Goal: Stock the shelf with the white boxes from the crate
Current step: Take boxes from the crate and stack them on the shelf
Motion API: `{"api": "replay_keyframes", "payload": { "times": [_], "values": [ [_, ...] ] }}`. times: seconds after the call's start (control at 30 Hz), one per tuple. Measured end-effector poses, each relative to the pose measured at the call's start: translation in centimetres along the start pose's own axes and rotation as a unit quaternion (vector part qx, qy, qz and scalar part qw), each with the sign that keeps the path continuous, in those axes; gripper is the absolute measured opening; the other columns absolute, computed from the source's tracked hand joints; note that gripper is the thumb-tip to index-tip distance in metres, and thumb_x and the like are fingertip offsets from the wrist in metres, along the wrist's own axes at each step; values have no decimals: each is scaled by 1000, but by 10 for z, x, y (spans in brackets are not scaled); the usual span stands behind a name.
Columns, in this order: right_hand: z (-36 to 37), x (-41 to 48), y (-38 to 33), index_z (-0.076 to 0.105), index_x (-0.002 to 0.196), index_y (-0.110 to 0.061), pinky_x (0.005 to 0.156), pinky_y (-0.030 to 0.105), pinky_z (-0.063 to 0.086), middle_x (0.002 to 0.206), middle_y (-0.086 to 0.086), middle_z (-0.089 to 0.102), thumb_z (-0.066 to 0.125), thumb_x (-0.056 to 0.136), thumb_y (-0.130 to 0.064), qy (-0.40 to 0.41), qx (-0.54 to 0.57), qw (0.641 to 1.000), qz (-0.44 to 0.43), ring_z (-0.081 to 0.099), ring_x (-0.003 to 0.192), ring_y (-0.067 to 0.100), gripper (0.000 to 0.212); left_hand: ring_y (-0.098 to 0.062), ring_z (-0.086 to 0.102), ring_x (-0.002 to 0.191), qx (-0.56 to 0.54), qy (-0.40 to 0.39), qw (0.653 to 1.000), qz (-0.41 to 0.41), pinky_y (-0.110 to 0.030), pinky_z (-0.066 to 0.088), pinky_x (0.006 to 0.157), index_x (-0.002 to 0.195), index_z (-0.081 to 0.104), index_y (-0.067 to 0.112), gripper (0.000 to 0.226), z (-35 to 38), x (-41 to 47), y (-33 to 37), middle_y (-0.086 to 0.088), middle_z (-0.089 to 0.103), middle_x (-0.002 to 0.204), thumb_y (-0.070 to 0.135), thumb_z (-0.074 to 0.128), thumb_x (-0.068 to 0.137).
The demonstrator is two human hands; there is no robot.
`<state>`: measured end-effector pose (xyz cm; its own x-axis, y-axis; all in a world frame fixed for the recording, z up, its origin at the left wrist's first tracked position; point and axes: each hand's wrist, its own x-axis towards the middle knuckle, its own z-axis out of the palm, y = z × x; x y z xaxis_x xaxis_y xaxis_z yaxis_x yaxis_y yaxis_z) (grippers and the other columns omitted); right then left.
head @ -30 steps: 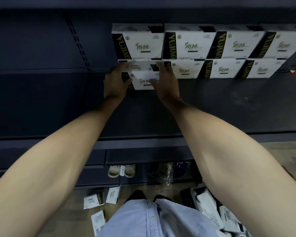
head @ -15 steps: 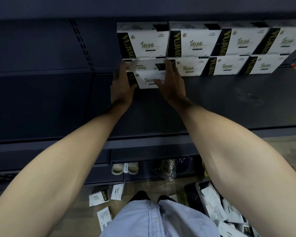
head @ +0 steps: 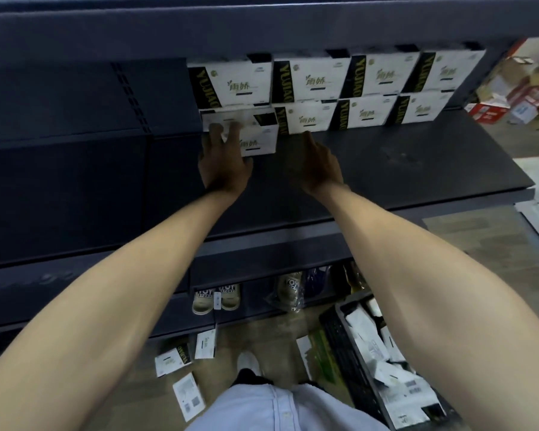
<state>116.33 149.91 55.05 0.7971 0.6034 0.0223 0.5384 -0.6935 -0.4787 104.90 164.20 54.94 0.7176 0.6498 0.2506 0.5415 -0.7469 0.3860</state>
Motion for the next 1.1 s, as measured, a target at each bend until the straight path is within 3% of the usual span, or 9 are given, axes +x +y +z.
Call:
{"api": "replay_keyframes", "payload": {
  "times": [0.13, 0.27, 0.43, 0.57, 0.7, 0.87, 0.97, 1.1],
  "values": [
    [-14, -28, 23, 21, 156, -26, 101, 40, 44, 149, 9, 45, 68, 88, -47, -9, -29, 1000, 5, 49, 131, 34, 85, -34, 36, 130, 22, -45, 998, 41, -47, 47, 88, 144, 37, 23, 62, 6, -19, 29, -13, 34, 144, 32, 64, 89],
    [-31, -61, 48, 21, 156, -18, 90, 41, 49, 141, 13, 53, 70, 86, -48, -1, -73, 997, 0, 56, 121, 36, 89, -35, 41, 126, 29, -61, 996, 62, -46, 47, 88, 141, 38, 21, 61, 10, -49, 64, -13, 40, 139, 33, 65, 88],
    [-58, -132, 102, 36, 140, -17, 77, 43, 48, 122, 16, 59, 72, 86, -40, 25, -71, 997, 11, 60, 105, 41, 69, -35, 53, 116, 42, -71, 992, 99, -44, 51, 80, 138, 43, 22, 56, 20, -108, 116, -12, 50, 131, 34, 65, 88],
    [-79, -198, 166, 40, 129, -16, 67, 38, 43, 113, 14, 59, 71, 87, -44, 12, -90, 995, 51, 61, 98, 39, 59, -32, 55, 108, 31, -114, 984, 135, -37, 40, 68, 132, 45, 20, 50, 47, -172, 163, -10, 55, 121, 35, 65, 88],
    [-91, -264, 229, 41, 125, -16, 74, 41, 46, 113, 14, 59, 71, 87, -43, -12, -93, 989, 114, 60, 100, 39, 56, -31, 59, 94, -9, -181, 970, 161, -35, 38, 64, 124, 46, 20, 42, 84, -240, 198, -7, 60, 106, 36, 60, 88],
    [-81, -314, 277, 42, 124, -14, 70, 39, 46, 109, 13, 60, 70, 88, -43, -60, -79, 979, 181, 59, 97, 36, 55, -27, 58, 82, 2, -275, 948, 160, -35, 37, 61, 110, 47, 19, 30, 128, -302, 218, -3, 58, 93, 34, 61, 88],
    [-69, -329, 297, 42, 128, -14, 69, 37, 45, 112, 12, 61, 70, 88, -44, -78, -75, 972, 208, 60, 97, 33, 57, -30, 61, 90, 11, -321, 933, 161, -36, 40, 63, 113, 48, 19, 32, 154, -321, 220, -5, 62, 101, 33, 61, 88],
    [-54, -343, 322, 42, 131, -14, 81, 42, 51, 117, 11, 62, 72, 88, -41, -106, -58, 959, 256, 60, 105, 33, 59, -30, 62, 96, 25, -376, 911, 169, -37, 46, 66, 121, 47, 20, 41, 187, -338, 220, -6, 62, 110, 36, 65, 88]
  ]
}}
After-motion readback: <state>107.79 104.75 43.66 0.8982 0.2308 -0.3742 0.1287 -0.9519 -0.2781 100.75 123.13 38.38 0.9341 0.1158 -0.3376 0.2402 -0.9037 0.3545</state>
